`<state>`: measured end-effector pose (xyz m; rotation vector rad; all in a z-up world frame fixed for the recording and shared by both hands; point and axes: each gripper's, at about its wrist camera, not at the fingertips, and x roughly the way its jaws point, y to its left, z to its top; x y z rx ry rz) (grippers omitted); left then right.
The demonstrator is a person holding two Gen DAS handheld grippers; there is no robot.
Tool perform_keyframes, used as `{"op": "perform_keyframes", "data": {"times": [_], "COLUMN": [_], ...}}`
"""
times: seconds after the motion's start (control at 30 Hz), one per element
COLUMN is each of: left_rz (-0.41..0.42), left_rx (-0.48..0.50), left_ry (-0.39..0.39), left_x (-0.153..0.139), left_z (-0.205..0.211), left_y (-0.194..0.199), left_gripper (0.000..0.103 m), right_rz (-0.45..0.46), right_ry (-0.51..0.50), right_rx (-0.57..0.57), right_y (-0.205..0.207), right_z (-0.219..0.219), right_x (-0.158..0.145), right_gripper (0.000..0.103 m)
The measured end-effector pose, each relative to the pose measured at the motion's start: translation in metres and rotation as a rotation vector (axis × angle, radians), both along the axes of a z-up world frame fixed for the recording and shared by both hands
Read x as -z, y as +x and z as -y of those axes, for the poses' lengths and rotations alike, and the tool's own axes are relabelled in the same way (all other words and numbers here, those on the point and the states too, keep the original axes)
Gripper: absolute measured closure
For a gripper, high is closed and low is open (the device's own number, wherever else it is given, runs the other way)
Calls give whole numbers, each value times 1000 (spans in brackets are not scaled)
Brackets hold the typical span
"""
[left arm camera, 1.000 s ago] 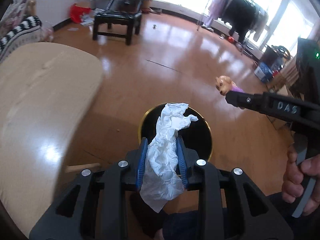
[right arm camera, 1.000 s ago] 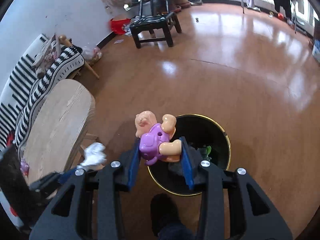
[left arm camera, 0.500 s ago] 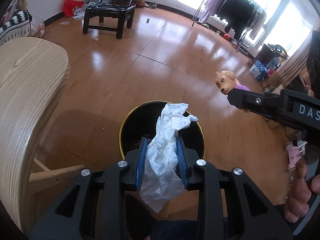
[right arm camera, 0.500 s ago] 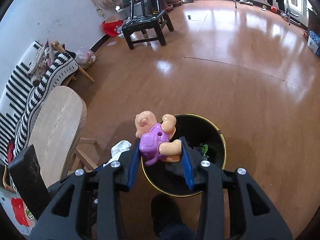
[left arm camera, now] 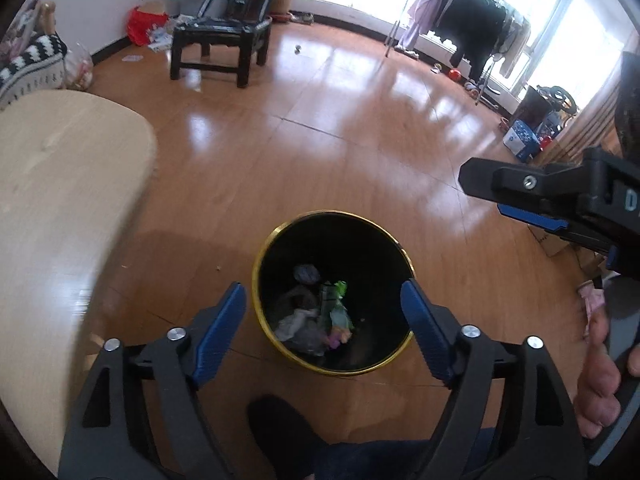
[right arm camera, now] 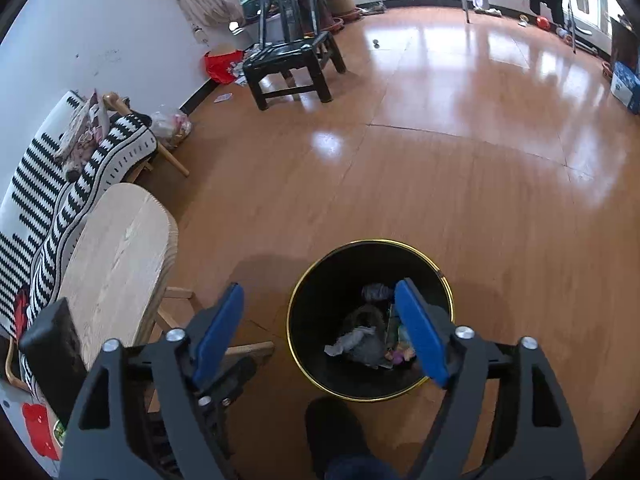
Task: Collect trash
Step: 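Grasp the white printed paper bag with the left tool while the right grasps the purple pig toy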
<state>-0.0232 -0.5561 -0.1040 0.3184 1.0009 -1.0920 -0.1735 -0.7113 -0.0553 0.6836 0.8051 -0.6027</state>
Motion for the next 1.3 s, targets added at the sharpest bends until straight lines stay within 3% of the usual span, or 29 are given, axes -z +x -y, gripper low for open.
{"op": "perform_keyframes", "data": {"times": [0.13,0.3,0.47,0.7,0.9,1.0,1.13,1.2,1.3], "left_rz": [29,59,103,221,231,202,152,85,50], "left_rx": [-58,-209,-389,-660,-826,-859,-857,-816,-745], "left_ry": [-7,-9,-35,-51,1,25,32,20,38], "left_x": [-23,-59,-97,-136,-122,-109,-97,-87,-72], "left_z": [-36,-103,-206,-381,-511,-549,-569,-563,-542], "left_y": [17,52,80,97,92,80,69,68,62], "left_gripper": [21,21,21,15,14,14,12,12,12], "right_rz": [2,18,42,66,71,69,72,67,42], "right_ry": [-43,-68,-99,-138,-171,-179,-190,-194,-175], "right_rx": [-73,-176,-307,-555,-777,-859,-928,-959,-986], "right_y": [22,54,96,168,214,231,257,276,304], "right_z": [-22,-60,-113,-231,-347,-395,-443,-463,-488], "right_x": [-11,-26,-44,-66,-71,-69,-67,-64,-54], "right_gripper": [18,16,15,14,12,12,12,11,11]}}
